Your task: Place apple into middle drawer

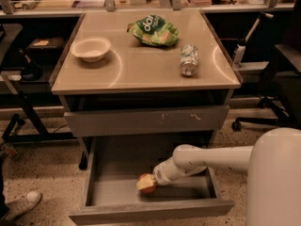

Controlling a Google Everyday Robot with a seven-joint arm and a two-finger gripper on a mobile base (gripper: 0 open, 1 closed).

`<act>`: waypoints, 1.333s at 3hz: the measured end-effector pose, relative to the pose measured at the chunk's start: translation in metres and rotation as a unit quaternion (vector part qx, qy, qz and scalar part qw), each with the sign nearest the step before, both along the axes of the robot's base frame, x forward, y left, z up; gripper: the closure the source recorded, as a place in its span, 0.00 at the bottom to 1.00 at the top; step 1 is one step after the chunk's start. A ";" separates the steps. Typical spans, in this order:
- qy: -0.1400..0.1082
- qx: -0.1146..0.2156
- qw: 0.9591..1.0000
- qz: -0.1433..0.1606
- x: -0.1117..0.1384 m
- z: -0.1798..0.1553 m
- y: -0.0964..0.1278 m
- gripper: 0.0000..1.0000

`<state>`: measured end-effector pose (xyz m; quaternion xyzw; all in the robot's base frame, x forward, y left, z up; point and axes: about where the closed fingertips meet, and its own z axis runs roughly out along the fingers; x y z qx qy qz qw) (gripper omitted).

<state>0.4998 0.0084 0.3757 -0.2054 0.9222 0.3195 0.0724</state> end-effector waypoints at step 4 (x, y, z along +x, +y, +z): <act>0.000 0.000 1.000 0.000 0.000 0.000 0.000 0.11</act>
Offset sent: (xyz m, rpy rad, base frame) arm 0.0000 0.0000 -0.0001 0.0000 0.0000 -0.0002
